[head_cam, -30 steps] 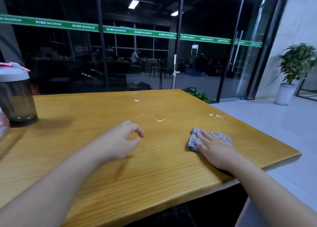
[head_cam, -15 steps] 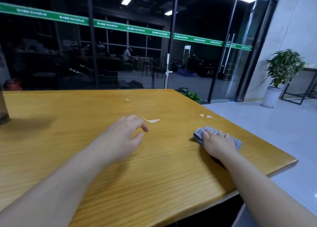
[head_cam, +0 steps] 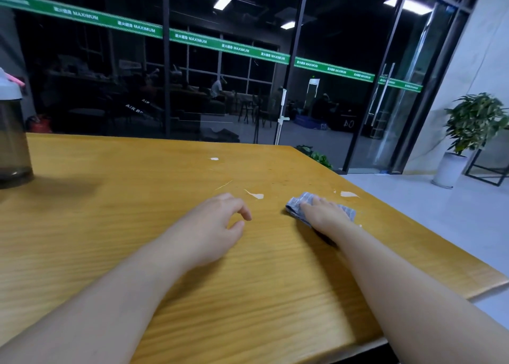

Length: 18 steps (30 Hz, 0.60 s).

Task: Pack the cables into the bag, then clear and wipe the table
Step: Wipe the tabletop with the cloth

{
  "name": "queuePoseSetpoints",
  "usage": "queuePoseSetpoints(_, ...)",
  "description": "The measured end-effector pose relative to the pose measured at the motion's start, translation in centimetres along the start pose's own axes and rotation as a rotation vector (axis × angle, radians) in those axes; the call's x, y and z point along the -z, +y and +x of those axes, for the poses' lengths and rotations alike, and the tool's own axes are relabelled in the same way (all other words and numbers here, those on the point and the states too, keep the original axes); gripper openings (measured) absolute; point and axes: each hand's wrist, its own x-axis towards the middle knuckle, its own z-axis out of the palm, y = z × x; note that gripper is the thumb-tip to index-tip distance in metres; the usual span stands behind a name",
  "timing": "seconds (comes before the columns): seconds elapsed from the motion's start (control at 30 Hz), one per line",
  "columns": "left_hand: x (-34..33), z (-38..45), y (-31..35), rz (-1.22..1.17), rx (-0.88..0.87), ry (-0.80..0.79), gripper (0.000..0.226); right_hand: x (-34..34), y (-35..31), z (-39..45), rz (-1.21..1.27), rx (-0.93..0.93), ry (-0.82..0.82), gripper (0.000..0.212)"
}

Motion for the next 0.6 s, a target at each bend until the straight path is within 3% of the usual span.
queuePoseSetpoints(0.2,-0.3,-0.2,0.7,-0.008,-0.058,0.023,0.016,-1.7,-3.2,-1.4,-0.134,0.075,-0.041,0.07)
queuePoseSetpoints(0.37,-0.3,-0.8,0.7,-0.066,-0.051,0.005,0.016,-1.4,-1.6,-2.3,-0.096,0.134,-0.081,0.069)
queuePoseSetpoints(0.6,-0.3,-1.1,0.7,-0.072,-0.047,0.011,0.015,0.1,4.5,-1.0,-0.093,-0.026,-0.057,0.07)
